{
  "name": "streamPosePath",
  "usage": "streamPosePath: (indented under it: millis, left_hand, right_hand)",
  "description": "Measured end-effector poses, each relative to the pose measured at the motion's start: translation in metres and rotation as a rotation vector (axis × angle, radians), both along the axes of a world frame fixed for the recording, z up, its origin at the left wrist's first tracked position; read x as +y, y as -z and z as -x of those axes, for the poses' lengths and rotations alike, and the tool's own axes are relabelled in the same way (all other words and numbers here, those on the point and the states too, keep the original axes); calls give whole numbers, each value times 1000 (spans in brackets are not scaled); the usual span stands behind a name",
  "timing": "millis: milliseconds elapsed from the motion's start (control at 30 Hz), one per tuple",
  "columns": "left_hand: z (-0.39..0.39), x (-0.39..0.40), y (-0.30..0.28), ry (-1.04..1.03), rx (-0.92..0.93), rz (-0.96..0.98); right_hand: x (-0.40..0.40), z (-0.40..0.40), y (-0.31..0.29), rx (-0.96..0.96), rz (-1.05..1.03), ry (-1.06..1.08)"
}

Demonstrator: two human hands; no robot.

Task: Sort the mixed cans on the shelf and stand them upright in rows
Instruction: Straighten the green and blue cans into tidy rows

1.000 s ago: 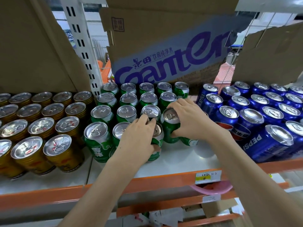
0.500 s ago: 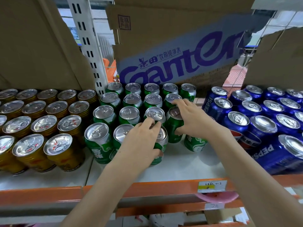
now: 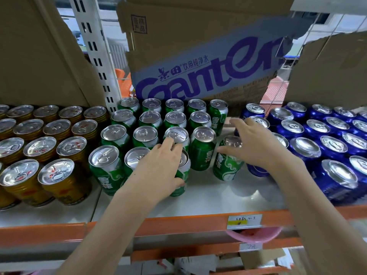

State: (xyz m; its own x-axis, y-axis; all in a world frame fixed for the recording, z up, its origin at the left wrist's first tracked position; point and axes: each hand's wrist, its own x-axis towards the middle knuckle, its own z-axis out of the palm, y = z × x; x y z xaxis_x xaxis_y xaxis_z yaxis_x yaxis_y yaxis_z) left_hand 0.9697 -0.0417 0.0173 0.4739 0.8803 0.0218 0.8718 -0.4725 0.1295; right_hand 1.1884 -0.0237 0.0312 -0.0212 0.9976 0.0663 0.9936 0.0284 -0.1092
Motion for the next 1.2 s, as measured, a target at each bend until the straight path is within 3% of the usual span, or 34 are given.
streamPosePath:
  millis: [133,300,500,700,1200]
  left_hand:
    - [-7,-3,-5,-34,-56,-13]
    - [-34,13,-18,9,-120,-119]
    - [-72,56,-20,17,79,-41]
    - [-75,68,-18,75,173,57]
    - [-72,67,-3,57,45,79]
  right_hand:
    - [-7,-2,3,64,77,51]
    - [-8,-10,-8,144,107,-96]
    - [0,-26,-3,177,128,-269]
    - [28,-34,5,192,95,-258]
    - [77,-39,16,213,102,-317]
